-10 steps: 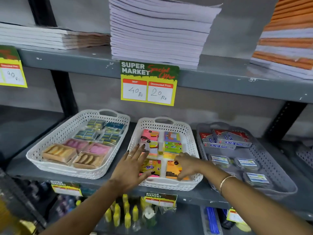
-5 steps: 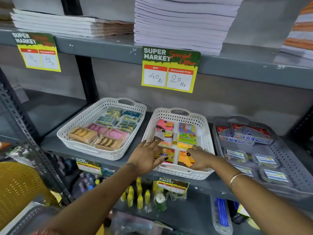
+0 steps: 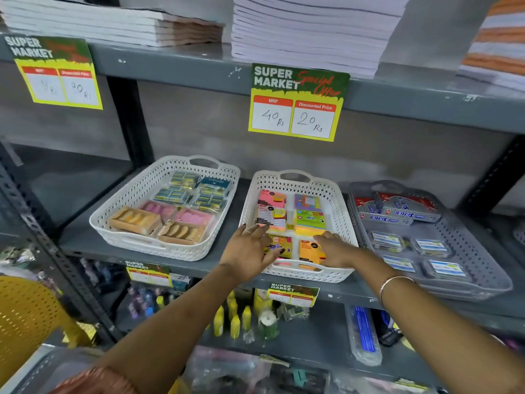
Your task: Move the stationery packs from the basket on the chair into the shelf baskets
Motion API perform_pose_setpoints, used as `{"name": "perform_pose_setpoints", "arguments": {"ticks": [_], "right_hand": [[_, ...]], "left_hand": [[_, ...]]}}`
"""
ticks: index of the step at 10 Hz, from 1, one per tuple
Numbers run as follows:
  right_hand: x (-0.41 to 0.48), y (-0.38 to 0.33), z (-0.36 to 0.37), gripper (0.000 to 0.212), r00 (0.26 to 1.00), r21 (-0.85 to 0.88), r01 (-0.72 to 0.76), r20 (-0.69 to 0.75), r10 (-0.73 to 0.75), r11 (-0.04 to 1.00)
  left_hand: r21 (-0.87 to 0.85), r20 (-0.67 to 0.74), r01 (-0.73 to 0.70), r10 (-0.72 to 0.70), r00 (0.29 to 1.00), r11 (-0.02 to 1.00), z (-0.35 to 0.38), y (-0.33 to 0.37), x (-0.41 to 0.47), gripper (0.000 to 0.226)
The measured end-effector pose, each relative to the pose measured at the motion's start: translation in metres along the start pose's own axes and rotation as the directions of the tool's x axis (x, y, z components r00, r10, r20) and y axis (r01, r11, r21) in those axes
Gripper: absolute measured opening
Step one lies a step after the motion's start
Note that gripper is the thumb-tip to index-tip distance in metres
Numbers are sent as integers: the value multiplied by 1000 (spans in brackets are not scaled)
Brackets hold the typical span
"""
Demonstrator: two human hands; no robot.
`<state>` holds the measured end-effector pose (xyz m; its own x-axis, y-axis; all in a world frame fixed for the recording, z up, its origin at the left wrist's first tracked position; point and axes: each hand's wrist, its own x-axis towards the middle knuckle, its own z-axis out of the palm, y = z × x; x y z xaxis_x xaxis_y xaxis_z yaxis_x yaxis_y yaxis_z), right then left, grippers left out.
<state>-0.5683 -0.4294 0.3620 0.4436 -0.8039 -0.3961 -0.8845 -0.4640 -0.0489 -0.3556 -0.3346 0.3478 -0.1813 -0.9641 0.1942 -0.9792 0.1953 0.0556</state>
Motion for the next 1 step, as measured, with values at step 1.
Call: {"name": "perform_pose_setpoints", "arguments": {"ticks": [1], "right_hand": [[-18,-5,-12,74,978,146,25,-210,6,989]], "left_hand": [[-11,29,14,-13,1000,1000,1,-1,-2,77]]}}
